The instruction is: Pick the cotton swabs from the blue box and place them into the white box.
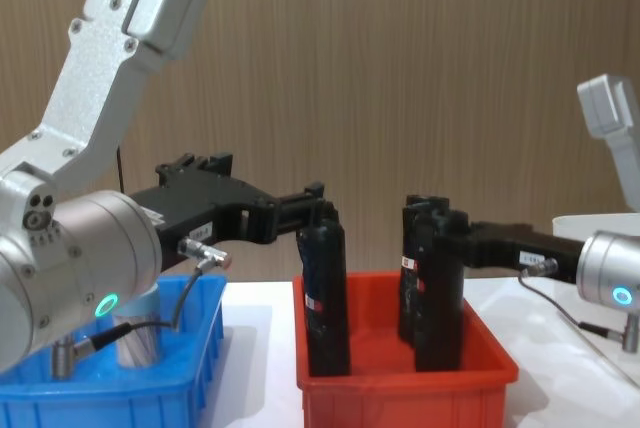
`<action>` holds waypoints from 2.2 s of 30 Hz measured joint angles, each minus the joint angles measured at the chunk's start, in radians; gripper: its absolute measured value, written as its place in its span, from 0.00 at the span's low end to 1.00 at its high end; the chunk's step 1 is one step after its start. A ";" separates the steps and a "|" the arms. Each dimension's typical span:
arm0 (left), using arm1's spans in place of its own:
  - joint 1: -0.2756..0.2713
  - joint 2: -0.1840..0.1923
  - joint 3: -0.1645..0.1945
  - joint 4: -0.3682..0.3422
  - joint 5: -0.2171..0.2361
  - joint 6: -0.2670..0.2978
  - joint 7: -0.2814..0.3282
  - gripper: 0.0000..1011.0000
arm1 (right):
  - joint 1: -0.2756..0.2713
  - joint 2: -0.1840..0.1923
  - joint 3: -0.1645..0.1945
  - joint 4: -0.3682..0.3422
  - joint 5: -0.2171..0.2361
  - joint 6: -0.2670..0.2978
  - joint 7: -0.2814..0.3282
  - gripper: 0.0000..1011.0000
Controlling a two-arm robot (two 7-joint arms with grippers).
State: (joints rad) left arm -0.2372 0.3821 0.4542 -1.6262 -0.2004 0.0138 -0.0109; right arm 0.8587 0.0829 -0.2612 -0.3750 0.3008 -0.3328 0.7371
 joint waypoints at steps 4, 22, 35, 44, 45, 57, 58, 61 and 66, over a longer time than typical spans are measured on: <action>0.000 0.000 0.000 0.000 0.000 0.000 0.000 0.99 | -0.019 0.005 0.002 -0.058 0.001 0.017 -0.004 0.47; 0.000 0.000 0.000 0.000 0.000 0.000 0.000 0.99 | -0.218 0.088 0.044 -0.600 0.030 0.201 -0.139 0.38; 0.000 0.000 0.000 0.000 0.000 0.000 0.000 0.99 | -0.309 0.160 0.098 -0.884 -0.002 0.283 -0.284 0.36; 0.000 0.000 0.000 0.000 0.000 0.000 0.000 0.99 | -0.331 0.196 0.127 -0.938 -0.059 0.324 -0.364 0.36; 0.000 0.000 0.000 0.000 0.000 0.000 0.000 0.99 | -0.331 0.196 0.127 -0.938 -0.059 0.324 -0.364 0.36; 0.000 0.000 0.000 0.000 0.000 0.000 0.000 0.99 | -0.320 0.228 0.159 -0.860 -0.122 0.343 -0.438 0.36; 0.000 0.000 0.000 0.000 0.000 0.000 0.000 0.99 | -0.318 0.230 0.161 -0.853 -0.125 0.343 -0.441 0.36; 0.000 0.000 0.000 0.000 0.000 0.000 0.000 0.99 | -0.312 0.234 0.167 -0.827 -0.132 0.340 -0.453 0.36; 0.000 0.000 0.000 0.000 0.000 0.000 0.000 0.99 | -0.299 0.240 0.176 -0.782 -0.140 0.333 -0.469 0.36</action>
State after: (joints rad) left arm -0.2372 0.3821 0.4542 -1.6262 -0.2004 0.0139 -0.0109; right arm 0.5597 0.3234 -0.0851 -1.1565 0.1610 0.0006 0.2682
